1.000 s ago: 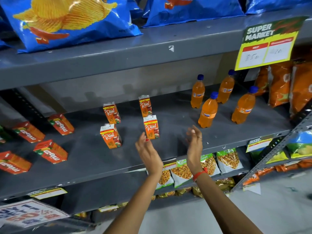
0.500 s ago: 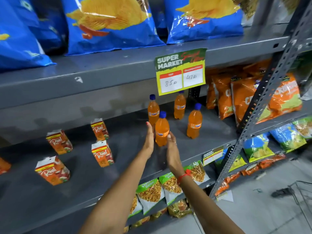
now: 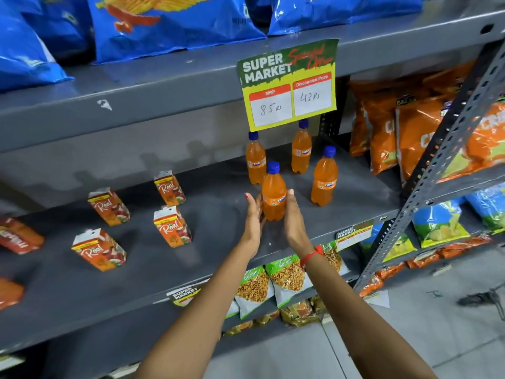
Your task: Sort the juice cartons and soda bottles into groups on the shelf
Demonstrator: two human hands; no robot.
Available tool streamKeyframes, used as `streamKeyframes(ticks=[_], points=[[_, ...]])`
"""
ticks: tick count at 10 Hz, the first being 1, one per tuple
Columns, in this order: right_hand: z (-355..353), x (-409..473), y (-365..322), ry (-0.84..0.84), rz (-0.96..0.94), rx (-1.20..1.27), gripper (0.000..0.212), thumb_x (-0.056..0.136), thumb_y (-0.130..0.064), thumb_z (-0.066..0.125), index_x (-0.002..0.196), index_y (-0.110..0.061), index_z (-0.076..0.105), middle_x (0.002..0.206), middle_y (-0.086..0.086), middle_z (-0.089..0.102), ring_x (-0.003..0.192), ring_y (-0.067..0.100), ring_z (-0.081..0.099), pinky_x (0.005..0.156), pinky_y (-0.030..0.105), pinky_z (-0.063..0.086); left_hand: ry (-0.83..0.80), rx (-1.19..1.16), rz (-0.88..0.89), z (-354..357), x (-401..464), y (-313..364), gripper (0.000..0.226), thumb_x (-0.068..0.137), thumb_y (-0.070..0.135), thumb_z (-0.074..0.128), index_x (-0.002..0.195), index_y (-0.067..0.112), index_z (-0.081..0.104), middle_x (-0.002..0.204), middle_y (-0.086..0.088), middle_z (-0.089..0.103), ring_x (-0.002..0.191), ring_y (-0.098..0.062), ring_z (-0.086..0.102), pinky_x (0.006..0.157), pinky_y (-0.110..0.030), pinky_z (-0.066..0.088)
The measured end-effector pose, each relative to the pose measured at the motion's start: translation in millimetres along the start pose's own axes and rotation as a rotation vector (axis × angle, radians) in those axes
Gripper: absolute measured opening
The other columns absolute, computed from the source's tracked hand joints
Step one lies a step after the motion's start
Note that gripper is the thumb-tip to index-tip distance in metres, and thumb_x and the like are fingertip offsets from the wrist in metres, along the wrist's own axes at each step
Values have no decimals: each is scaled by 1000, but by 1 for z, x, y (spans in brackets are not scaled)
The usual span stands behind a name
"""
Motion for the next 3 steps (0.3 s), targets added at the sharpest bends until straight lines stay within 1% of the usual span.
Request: streamKeyframes(ticks=[1, 2, 3], points=[[-6, 0, 3, -4, 2, -54, 54, 96, -50, 22, 127, -17, 51, 128, 7, 57, 121, 17, 51, 101, 32, 39, 36, 76, -29, -9, -3, -5, 59, 92, 49, -1, 138, 25, 29, 146, -1, 36, 135, -20, 32, 113, -40, 21], [-3, -4, 2, 10, 8, -87, 56, 95, -52, 21, 136, -19, 41, 138, 6, 49, 130, 19, 43, 108, 35, 34, 3, 90, -19, -3, -8, 2, 60, 92, 48, -1, 140, 22, 24, 150, -5, 31, 137, -21, 29, 115, -41, 19], [-12, -10, -12, 51, -59, -144, 58, 96, -51, 22, 146, -21, 22, 153, 5, 28, 140, 18, 27, 111, 29, 21, 58, 142, 1, -15, -6, 0, 57, 94, 45, 2, 142, 19, 18, 152, -4, 23, 140, -20, 22, 111, -33, 18]])
Point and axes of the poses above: each hand's wrist, its own x-axis towards the middle knuckle, its own z-axis out of the palm, y = z × x, the point moved 10 cm from there along x, towards the middle knuckle
